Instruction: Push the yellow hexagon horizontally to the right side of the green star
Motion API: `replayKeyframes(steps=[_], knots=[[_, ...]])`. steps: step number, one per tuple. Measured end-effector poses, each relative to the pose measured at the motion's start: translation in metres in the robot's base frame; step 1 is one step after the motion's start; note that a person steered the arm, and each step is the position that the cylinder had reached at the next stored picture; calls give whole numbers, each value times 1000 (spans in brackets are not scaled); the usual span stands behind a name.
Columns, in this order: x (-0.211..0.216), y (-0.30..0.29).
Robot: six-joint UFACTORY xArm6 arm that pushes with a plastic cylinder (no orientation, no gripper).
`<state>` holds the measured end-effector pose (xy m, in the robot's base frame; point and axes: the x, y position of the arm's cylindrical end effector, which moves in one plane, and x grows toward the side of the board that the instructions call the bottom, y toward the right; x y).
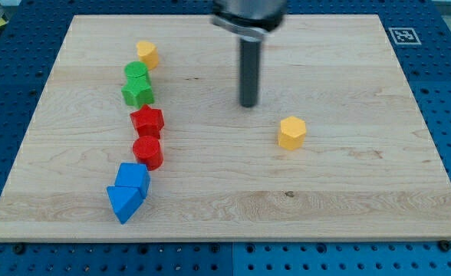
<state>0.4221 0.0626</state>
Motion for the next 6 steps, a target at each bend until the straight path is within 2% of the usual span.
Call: replayKeyframes(steps=[1,2,3,4,6], knots=[[6,77],[55,92],[79,65],[79,12],[68,-2]])
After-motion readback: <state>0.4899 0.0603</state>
